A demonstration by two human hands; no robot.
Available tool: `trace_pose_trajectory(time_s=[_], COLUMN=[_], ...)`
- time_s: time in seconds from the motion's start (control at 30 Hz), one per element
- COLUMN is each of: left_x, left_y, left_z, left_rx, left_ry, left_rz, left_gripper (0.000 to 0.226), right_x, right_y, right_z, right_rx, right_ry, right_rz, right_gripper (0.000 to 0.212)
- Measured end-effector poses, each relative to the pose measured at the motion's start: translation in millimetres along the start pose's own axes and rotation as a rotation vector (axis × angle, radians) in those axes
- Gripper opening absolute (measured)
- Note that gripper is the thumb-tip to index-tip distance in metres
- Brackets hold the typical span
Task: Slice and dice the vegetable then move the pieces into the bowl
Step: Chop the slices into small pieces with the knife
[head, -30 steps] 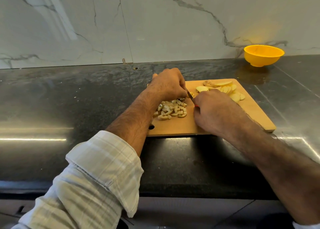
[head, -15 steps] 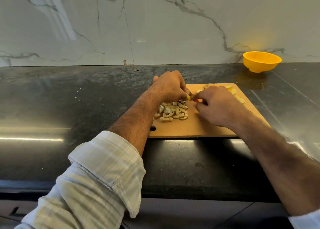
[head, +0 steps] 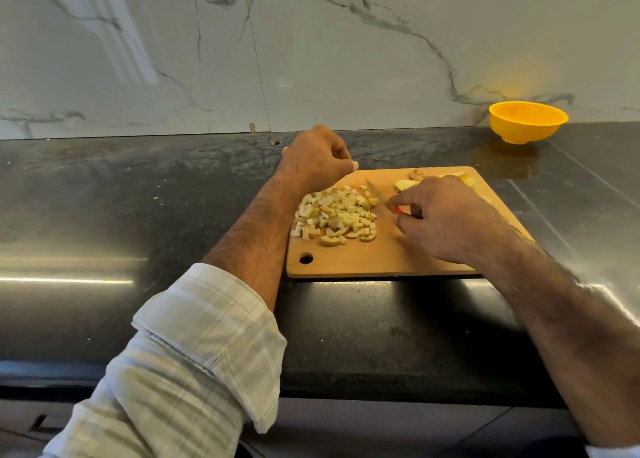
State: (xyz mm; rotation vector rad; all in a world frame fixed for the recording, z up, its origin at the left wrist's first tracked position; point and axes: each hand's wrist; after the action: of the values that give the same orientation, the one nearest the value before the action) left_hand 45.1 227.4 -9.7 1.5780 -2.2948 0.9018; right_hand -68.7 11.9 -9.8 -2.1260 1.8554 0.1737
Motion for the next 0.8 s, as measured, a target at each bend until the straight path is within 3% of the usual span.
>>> trace_pose_trajectory(time_s=[0.1,0.27,0.43,0.5,0.8], left_x=[-1,0,7,19,69], left_y=[0,-1,0,2,-7], left_z=[2,6,11,19,56], left_rx=[0.015,0.017,0.028,-0.031,-0.365], left_ry=[-0.021,-0.060,-0.082,-0.134,-0.237], left_rz=[-0.008,0.011,0.049,0.101,0.189], left_gripper=[0.020,0.022,0.016,0.014,0.048], right_x=[4,1,22,27,30], right_y=[-3,-2,-10,-10,-7], right_z=[-3,-3,-10,-12,-15], right_rx=[0.034,-0.036,0.213,0.240,0.336], right_ry=[0.070,0.019,-0.033,-0.018,-0.040], right_rz=[0.078,-0.035,0.135,0.186,0.254], right_gripper=[0.040,0.036,0.029,0.028,0.027])
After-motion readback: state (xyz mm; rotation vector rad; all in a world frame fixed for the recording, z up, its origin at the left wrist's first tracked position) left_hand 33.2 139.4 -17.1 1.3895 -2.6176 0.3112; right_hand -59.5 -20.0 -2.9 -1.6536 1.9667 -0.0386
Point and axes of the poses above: each hand's wrist, its own y-axis away from the middle knuckle, its own z-axis out of the palm, x = y × z, and after that the axes turned 6 degrees about z, right-handed
